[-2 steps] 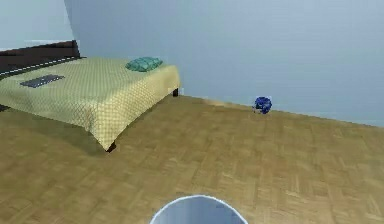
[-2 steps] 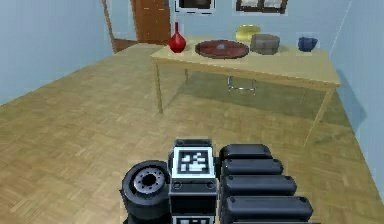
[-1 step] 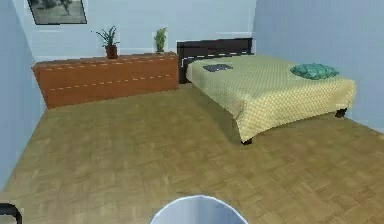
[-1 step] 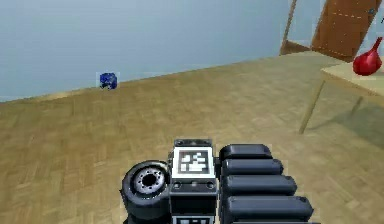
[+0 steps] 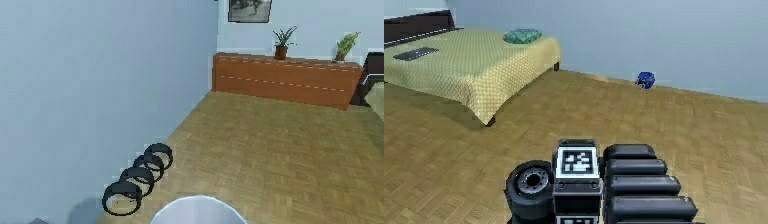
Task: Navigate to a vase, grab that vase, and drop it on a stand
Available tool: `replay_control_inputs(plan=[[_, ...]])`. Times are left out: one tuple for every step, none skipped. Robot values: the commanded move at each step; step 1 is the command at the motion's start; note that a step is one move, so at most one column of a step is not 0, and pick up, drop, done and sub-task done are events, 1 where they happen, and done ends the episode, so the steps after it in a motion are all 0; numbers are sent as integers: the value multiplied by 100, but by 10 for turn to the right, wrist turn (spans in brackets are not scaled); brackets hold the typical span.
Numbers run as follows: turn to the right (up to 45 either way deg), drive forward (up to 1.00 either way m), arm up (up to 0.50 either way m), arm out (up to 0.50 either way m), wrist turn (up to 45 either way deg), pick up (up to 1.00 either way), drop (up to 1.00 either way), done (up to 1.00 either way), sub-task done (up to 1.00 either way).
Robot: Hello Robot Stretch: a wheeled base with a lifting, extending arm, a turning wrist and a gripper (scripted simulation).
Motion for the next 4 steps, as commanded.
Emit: replay_control_inputs(plan=[[-30,0,0,0,0,0,0,0,0],[450,0,0,0,0,0,0,0,0],[450,0,0,0,0,0,0,0,0],[450,0,0,0,0,0,0,0,0]])
